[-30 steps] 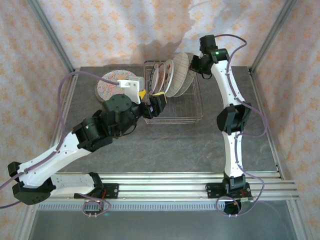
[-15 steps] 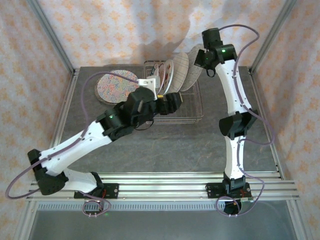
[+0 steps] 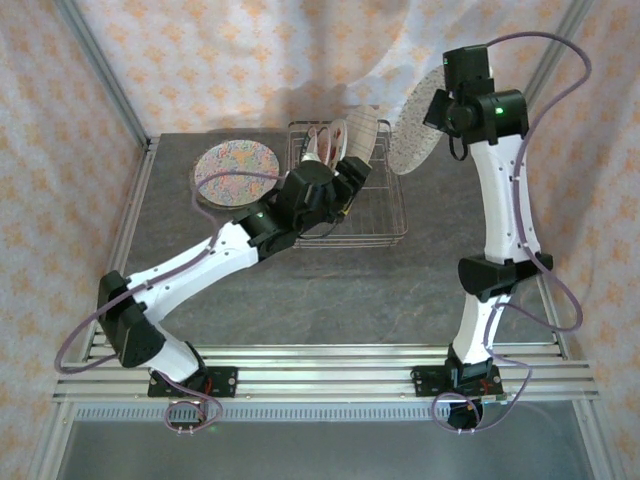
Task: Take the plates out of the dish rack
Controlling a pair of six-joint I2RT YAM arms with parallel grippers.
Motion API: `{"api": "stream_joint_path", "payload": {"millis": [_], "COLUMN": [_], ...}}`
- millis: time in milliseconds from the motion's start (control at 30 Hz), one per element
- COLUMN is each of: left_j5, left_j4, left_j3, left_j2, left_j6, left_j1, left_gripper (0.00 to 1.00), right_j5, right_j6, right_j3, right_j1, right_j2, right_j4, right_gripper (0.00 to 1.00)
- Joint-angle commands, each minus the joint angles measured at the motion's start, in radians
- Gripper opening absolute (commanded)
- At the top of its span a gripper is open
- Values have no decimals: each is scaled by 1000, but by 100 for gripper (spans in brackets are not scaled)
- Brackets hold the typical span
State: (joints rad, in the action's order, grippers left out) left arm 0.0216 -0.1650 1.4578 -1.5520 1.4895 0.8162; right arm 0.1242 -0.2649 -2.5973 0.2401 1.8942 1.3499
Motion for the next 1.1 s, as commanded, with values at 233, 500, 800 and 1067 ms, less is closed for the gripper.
{"api": "stream_joint_path", "payload": {"millis": [233, 500, 800, 1067], "left_j5": [41, 89, 115, 103], "left_j4": [265, 389, 449, 485], "left_j3": [104, 269, 399, 367], "left_j2": [-211, -420, -545, -536], "left_j6": [341, 396, 449, 462], "left_j1": [4, 26, 46, 42], "left_gripper": [82, 82, 69, 35], "right_j5": [55, -52, -144, -211], "right_j6": [-62, -171, -240, -269], "right_j3": [30, 33, 95, 196], "right_j1": [-39, -107, -149, -195], "right_j2": [-160, -206, -243, -289], "right_j4": [61, 96, 81, 28], "right_gripper": [0, 0, 0, 0]}}
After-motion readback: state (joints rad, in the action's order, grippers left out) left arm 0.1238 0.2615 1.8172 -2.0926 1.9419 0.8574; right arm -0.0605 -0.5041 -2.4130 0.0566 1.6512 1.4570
